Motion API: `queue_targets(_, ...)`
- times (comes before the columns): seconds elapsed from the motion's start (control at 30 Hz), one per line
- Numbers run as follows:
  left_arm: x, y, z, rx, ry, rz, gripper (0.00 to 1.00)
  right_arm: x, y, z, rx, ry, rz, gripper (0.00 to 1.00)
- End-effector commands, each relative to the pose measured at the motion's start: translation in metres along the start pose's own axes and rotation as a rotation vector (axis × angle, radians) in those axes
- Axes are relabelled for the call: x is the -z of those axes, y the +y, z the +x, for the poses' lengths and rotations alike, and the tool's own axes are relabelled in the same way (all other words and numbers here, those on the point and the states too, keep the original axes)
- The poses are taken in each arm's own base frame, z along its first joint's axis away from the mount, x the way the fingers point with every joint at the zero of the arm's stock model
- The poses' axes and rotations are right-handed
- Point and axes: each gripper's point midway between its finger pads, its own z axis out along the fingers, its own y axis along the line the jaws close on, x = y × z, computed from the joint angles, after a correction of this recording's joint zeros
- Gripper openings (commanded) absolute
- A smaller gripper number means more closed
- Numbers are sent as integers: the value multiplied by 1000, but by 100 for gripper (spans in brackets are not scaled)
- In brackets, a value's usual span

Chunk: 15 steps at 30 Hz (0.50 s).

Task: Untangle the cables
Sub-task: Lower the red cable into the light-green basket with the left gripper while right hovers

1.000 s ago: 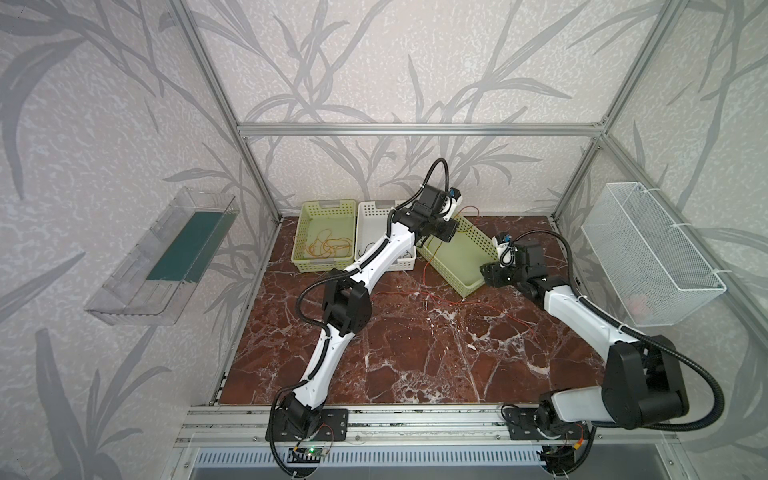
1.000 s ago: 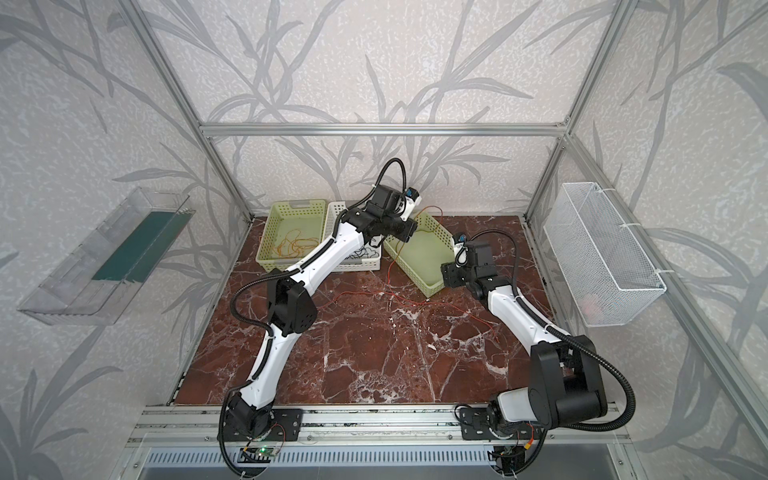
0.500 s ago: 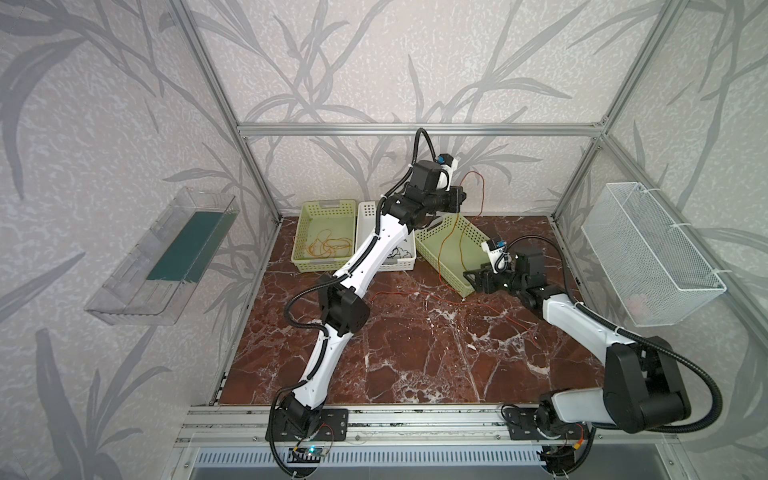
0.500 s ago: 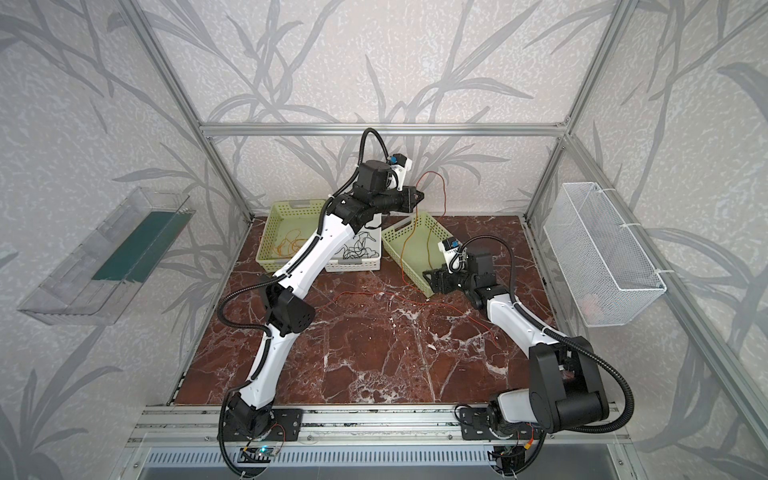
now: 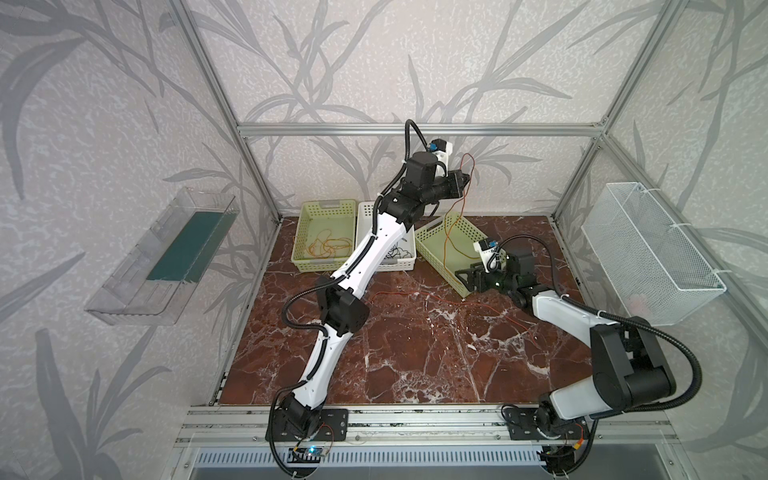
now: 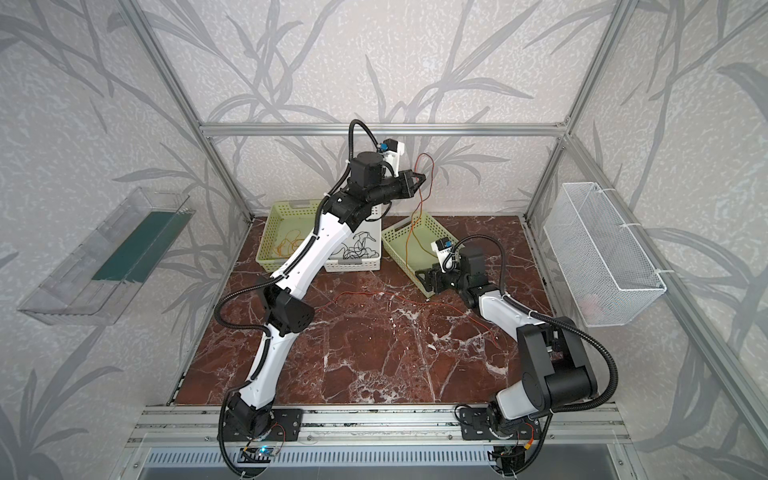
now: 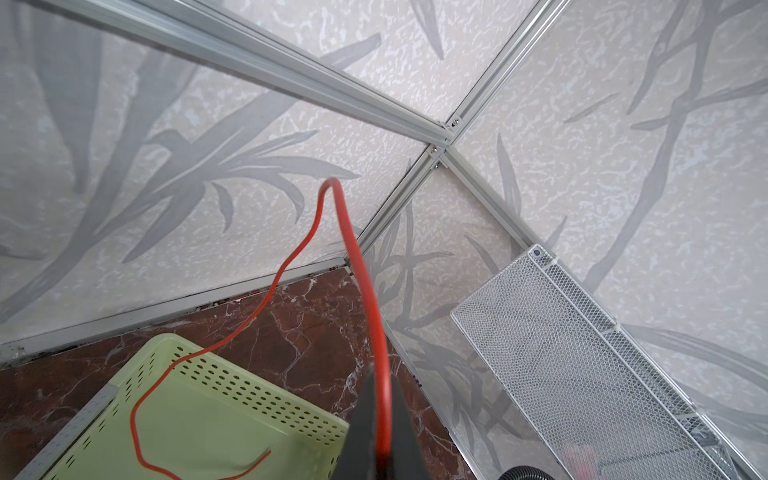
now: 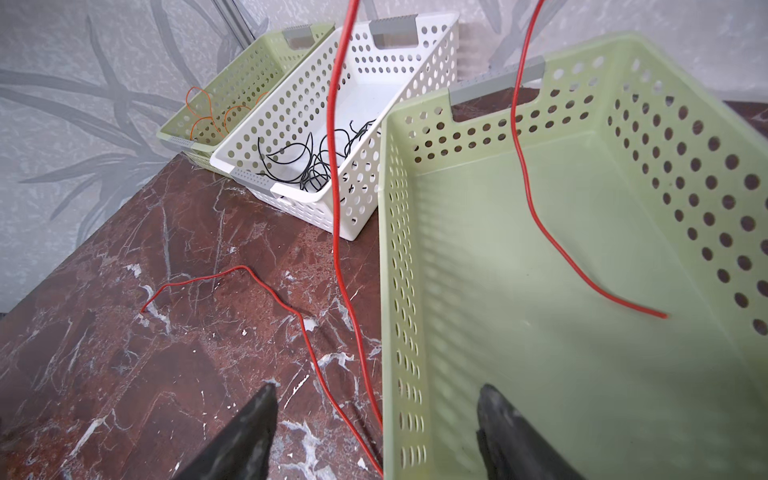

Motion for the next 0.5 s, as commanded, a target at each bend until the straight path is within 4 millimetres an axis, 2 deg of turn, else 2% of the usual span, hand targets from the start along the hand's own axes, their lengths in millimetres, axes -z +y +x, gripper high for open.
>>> queue_targets(0.0,29,-39,-55,-8,-154,79,0,-5,-1,-1,-34,-1,-14,71)
queue_targets(0.2,32,-51,-72,-4,-227,122,0,-7,-2,1,-63,0,-15,67)
queue_targets(0.33,28,-46,-65,-3,-208,111,0,-4,-8,-1,-78,-9,27,67)
queue_targets(0.47,26,-50,-68,-1,-230,144,0,2,-15,-2,-84,-3,79,70)
